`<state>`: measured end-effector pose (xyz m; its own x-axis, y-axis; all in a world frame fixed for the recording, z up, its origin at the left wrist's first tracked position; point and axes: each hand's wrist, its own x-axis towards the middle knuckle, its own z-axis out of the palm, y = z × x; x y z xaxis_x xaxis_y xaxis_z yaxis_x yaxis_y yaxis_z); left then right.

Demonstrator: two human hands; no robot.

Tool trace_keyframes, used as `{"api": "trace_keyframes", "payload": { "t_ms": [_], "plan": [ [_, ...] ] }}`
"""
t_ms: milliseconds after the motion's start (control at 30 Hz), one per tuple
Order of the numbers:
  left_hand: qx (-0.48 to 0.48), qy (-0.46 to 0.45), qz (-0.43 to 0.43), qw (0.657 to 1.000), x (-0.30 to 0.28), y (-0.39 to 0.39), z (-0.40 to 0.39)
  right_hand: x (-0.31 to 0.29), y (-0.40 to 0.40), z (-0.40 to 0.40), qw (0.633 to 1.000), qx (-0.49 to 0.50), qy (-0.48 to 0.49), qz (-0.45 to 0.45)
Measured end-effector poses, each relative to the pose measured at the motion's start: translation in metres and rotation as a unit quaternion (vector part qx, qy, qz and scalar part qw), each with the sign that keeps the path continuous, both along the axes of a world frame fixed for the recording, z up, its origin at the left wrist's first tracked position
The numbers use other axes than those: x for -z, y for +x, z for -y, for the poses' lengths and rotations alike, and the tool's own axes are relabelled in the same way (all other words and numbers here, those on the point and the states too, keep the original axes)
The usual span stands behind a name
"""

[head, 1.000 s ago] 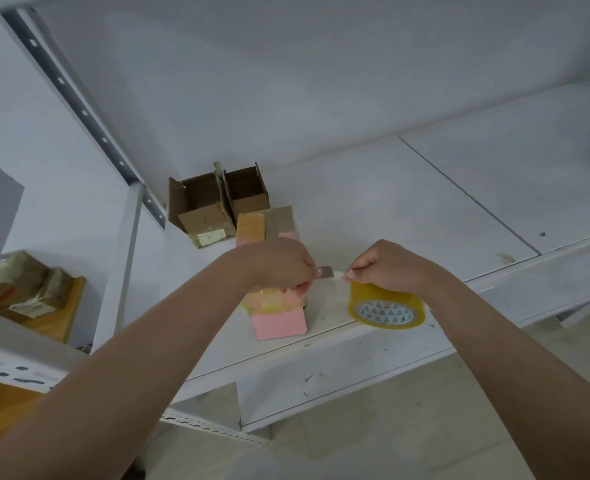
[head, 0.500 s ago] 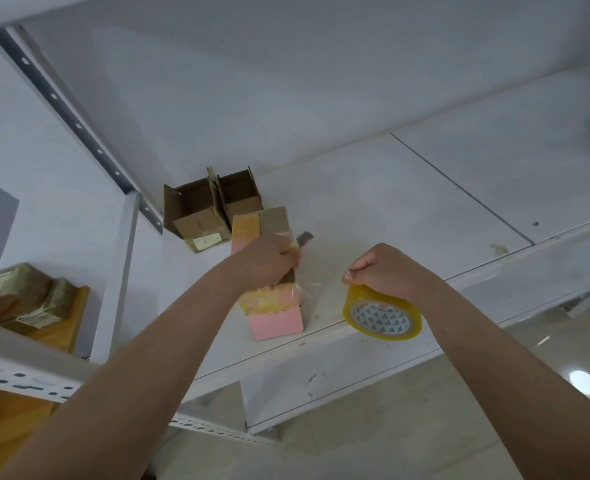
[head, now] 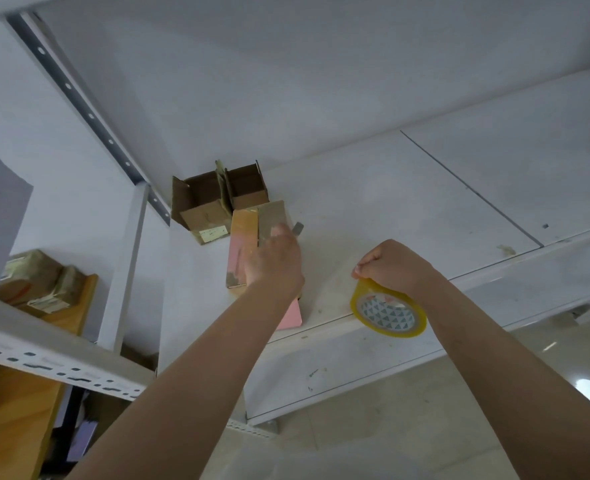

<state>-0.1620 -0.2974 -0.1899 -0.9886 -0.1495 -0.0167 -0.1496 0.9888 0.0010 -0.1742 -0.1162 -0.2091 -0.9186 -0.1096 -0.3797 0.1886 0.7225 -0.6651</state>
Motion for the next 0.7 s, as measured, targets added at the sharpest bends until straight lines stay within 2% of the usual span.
{"api": "trace_keyframes", "payload": {
  "t_ms": [67,133,267,333,533,633,700],
  "plan": [
    [0.000,0.001,0.014,1.000,0.000,-0.002,-0.002,0.001,0.001,0.001,1.000,-0.004,-0.006,-0.003],
    [0.001,0.041,0.018,0.999,-0.004,-0.003,0.002,0.002,0.001,-0.001,1.000,-0.006,-0.013,-0.006],
    [-0.036,0.074,-0.046,0.996,-0.009,-0.012,0.013,0.001,0.000,-0.003,0.999,0.001,-0.022,-0.023],
    [-0.057,0.087,-0.031,0.994,-0.008,-0.016,0.019,0.001,-0.002,-0.003,0.999,0.010,-0.039,-0.030],
    [0.067,0.063,0.031,0.995,-0.020,-0.018,0.052,-0.007,-0.010,-0.005,0.992,0.056,-0.095,-0.055],
    [0.064,0.036,0.073,0.995,-0.033,-0.018,0.084,-0.010,-0.014,-0.012,0.989,0.078,-0.108,-0.064],
    [0.048,0.034,0.040,0.997,-0.038,-0.017,0.095,-0.012,-0.018,-0.012,0.987,0.088,-0.114,-0.068]
  ]
}}
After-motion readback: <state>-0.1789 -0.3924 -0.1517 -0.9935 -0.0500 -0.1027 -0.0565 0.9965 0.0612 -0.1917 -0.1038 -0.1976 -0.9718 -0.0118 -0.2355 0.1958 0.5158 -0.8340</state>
